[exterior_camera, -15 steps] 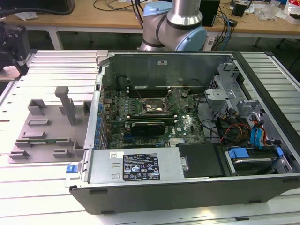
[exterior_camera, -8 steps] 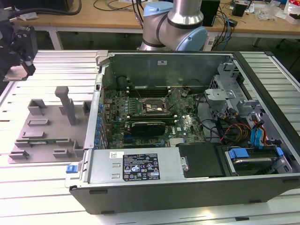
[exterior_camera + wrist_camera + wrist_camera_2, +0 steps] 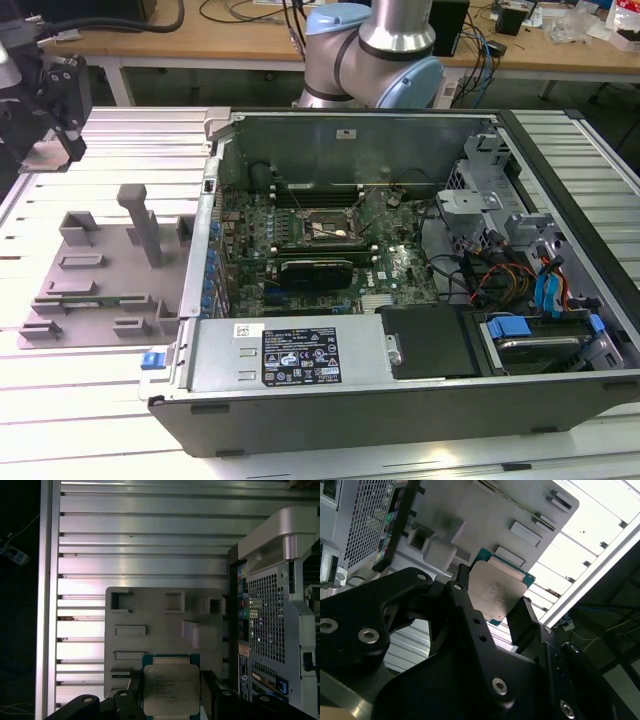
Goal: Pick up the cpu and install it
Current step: 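Pick up the cpu and move it towards the insertion slot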
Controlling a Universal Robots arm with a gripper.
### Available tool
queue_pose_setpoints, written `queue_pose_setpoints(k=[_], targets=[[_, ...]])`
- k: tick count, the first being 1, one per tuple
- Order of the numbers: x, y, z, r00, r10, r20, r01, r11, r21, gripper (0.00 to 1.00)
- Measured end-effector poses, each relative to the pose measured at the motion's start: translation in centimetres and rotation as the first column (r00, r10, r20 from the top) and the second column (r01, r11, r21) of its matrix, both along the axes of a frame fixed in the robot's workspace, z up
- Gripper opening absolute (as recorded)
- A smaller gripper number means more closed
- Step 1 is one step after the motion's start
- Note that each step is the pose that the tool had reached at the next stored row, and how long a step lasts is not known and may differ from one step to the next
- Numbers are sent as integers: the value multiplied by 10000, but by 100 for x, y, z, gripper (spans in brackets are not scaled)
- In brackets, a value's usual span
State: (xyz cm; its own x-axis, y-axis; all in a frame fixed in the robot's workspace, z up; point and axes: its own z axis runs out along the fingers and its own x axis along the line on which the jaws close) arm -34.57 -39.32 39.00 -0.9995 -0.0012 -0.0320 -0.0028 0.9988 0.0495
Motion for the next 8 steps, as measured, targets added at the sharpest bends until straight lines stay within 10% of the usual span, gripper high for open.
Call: queue_pose_setpoints(k=[8], targets=[[133,0,0,10000,0,1,0,10000,1,55]])
